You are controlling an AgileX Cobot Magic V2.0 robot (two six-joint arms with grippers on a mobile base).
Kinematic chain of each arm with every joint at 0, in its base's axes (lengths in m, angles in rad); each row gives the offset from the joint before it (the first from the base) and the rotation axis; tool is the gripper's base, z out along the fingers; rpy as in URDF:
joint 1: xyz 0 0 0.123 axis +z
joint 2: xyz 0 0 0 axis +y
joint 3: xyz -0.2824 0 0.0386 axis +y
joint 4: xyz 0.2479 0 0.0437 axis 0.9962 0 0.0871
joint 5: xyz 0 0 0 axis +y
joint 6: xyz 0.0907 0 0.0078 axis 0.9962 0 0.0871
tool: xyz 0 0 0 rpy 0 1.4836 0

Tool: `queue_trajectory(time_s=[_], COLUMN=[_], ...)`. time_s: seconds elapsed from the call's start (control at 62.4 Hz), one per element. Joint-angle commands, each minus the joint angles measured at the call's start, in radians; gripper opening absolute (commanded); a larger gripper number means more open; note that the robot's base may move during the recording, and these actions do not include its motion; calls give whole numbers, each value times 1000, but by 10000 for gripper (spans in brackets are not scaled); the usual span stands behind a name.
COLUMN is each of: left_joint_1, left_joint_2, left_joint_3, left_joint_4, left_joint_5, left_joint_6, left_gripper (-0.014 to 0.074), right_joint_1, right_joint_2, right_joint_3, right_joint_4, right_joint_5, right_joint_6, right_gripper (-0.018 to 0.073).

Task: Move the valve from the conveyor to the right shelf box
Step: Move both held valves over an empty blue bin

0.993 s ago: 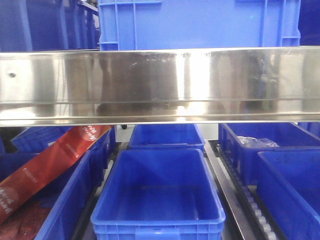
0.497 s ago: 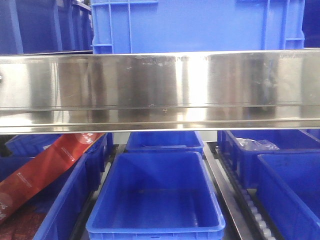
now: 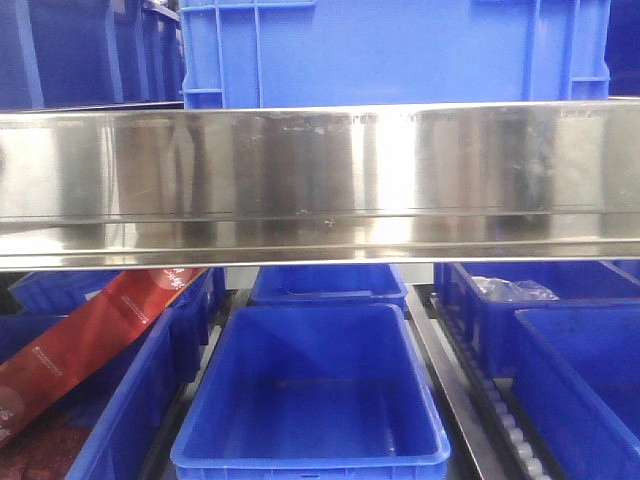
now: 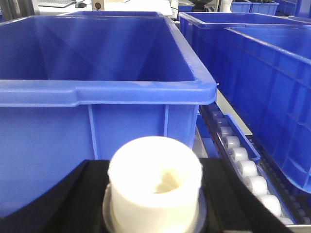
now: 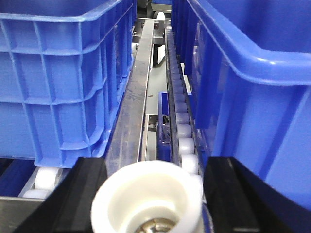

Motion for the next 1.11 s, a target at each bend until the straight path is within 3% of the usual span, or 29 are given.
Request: queue_trajectory(time_s=[0.0,0.368,0.513,0.593,0.737,0.881,1.089], left_joint_1=[1,1,1,1,-1,-80,-310], left_joint_2=[-8,17,76,118,213,322,530], left_joint_3=[-7,-23,-123,-194,-323,-460,-672], left_joint_4=[-11,-11,-11,-11,-19,-30,-30], left_joint_5=[-55,-17,107,112,111,108,93], left_joint_6=[-4,-4,27,74,78,78,78], left_gripper=[-111,-111,-111,-111,-111,-111,-111], right_joint_1=[-1,-1,-1,-1,-1,22,151], right_joint_2=[-7,-7,2,32,110,220,411], right_joint_3=[-9,-19,-100,-154,-266,-407,-618], right_joint_4=[-5,23,23,20,20,20,20], right_joint_5=[-83,-91,-27,-24,-24,-2,20], right_joint_6=[-5,-5,-8,-8,-8,-8,-8], right_gripper=[-164,-165,-169,-169,-169,-169,-169])
